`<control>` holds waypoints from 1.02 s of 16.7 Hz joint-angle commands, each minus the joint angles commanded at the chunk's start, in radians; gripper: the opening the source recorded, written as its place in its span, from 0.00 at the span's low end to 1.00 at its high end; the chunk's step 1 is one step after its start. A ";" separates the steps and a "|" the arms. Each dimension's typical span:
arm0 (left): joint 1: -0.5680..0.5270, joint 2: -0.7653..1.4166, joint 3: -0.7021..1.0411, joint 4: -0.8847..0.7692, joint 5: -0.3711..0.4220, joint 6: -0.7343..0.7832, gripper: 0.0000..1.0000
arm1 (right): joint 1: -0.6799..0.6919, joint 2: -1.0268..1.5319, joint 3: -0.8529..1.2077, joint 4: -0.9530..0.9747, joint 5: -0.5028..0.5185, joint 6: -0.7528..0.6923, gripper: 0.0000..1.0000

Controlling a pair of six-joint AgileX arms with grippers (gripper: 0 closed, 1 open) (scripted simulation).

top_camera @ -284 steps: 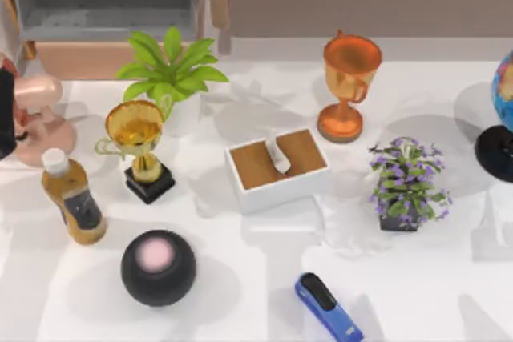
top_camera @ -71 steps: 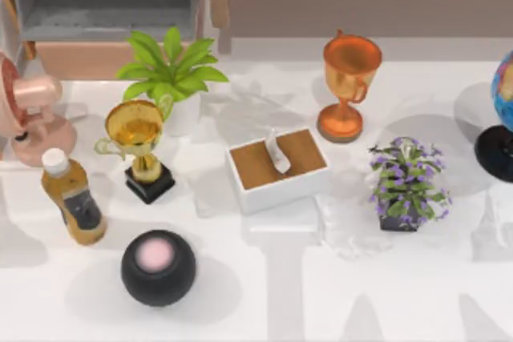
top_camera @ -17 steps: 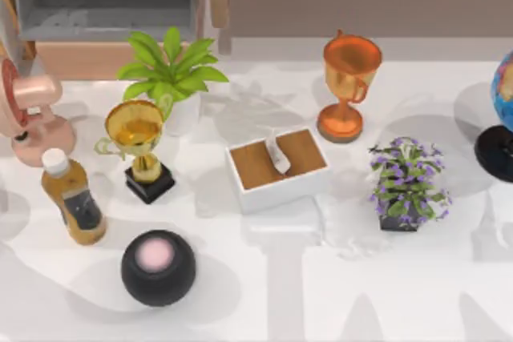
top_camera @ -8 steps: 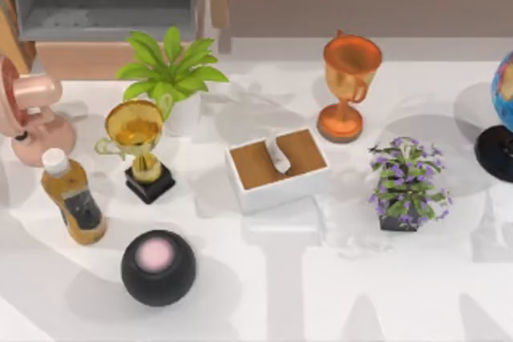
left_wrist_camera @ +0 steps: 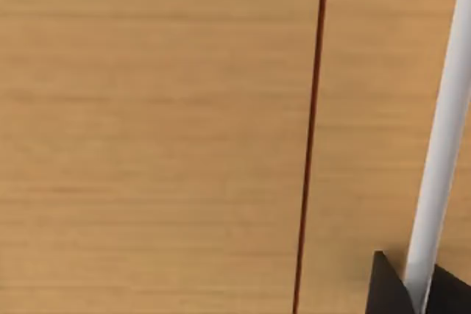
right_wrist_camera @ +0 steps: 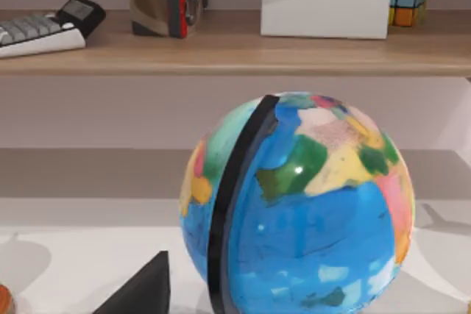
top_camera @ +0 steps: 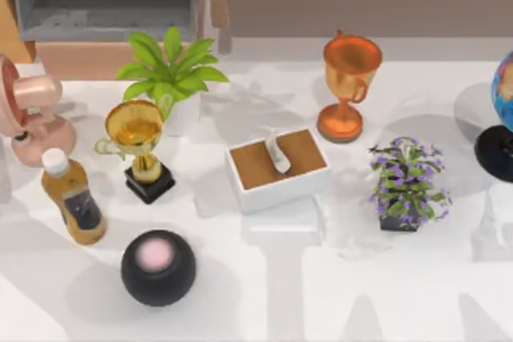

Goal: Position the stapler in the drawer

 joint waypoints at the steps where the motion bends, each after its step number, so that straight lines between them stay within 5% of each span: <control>1: 0.000 0.000 0.000 0.000 0.000 0.000 0.00 | 0.000 0.000 0.000 0.000 0.000 0.000 1.00; 14: 0.000 0.000 0.000 0.000 0.000 0.000 0.98 | 0.000 0.000 0.000 0.000 0.000 0.000 1.00; 17: 0.000 0.000 0.000 0.000 0.000 0.000 1.00 | 0.000 0.000 0.000 0.000 0.000 0.000 1.00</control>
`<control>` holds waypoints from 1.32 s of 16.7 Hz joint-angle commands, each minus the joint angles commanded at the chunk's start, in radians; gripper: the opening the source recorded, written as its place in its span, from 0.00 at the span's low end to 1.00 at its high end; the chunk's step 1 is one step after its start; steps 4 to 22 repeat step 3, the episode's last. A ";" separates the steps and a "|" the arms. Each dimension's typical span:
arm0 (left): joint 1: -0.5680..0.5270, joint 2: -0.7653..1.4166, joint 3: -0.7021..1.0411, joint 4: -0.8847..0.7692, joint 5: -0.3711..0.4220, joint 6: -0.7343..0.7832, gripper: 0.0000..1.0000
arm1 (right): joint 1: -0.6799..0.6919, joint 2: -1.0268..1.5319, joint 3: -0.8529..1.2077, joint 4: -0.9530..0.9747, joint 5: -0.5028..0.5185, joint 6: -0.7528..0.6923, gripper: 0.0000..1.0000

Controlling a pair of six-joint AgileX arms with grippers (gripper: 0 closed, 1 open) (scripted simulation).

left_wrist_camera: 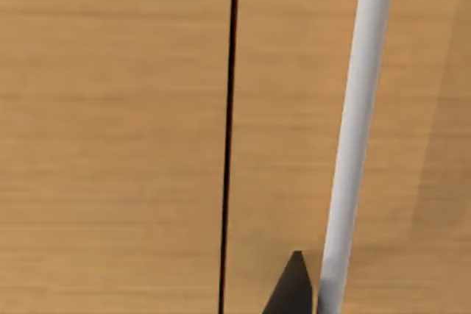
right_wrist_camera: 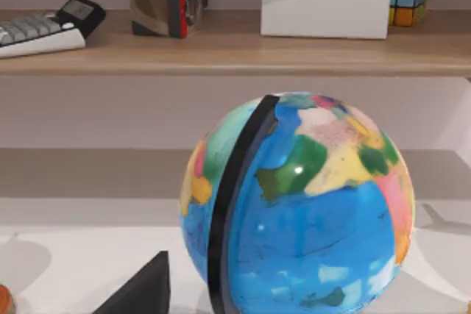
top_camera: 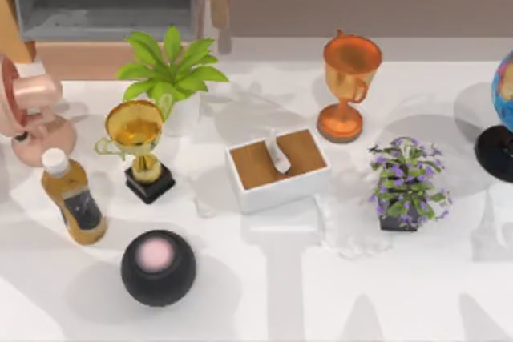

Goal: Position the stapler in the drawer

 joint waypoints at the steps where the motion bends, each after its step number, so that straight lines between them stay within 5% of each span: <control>1: 0.000 0.000 0.000 0.000 0.000 0.000 1.00 | 0.000 0.000 0.000 0.000 0.000 0.000 1.00; 22: 0.000 0.000 0.000 0.000 0.000 0.000 1.00 | 0.000 0.000 0.000 0.000 0.000 0.000 1.00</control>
